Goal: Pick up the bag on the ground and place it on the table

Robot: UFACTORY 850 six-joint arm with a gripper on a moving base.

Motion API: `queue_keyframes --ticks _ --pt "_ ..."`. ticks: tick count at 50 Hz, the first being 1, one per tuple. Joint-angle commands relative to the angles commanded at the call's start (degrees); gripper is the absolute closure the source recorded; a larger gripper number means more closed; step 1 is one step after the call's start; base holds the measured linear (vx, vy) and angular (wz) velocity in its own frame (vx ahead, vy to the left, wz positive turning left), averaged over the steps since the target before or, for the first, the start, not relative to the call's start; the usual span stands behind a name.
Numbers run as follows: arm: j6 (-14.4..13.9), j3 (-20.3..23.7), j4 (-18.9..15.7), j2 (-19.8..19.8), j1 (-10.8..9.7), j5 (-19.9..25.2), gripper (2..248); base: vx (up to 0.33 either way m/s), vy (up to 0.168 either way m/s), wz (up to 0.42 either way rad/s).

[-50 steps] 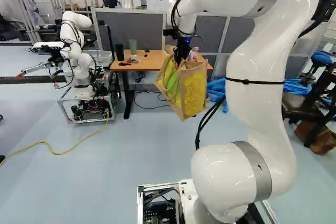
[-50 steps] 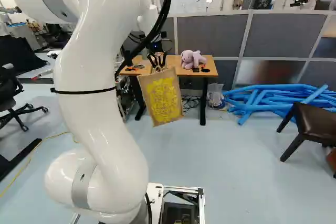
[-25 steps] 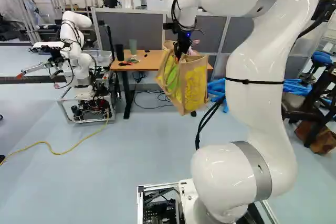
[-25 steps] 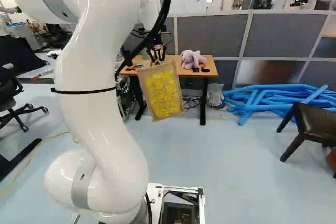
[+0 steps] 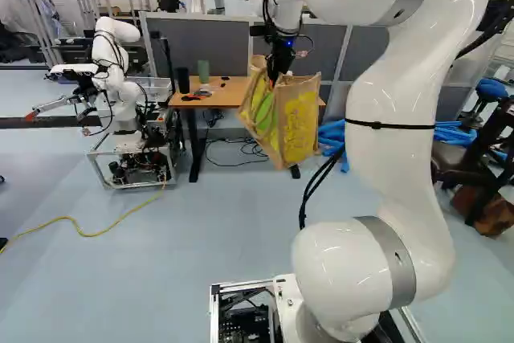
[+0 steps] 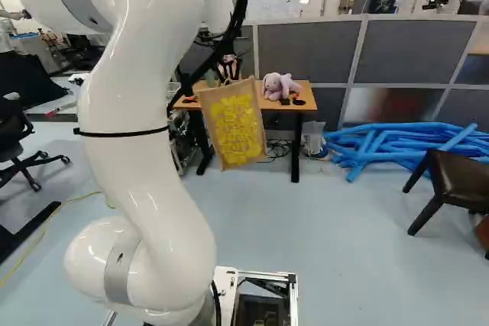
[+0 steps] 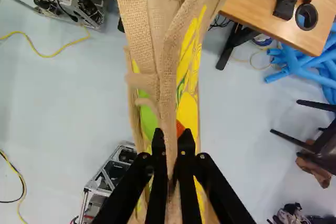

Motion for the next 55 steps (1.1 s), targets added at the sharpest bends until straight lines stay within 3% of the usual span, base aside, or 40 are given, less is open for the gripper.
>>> queue_keyframes --ticks 55 --pt "0.00 -5.43 0.00 3.25 0.01 -7.81 227 0.000 0.000 0.000"
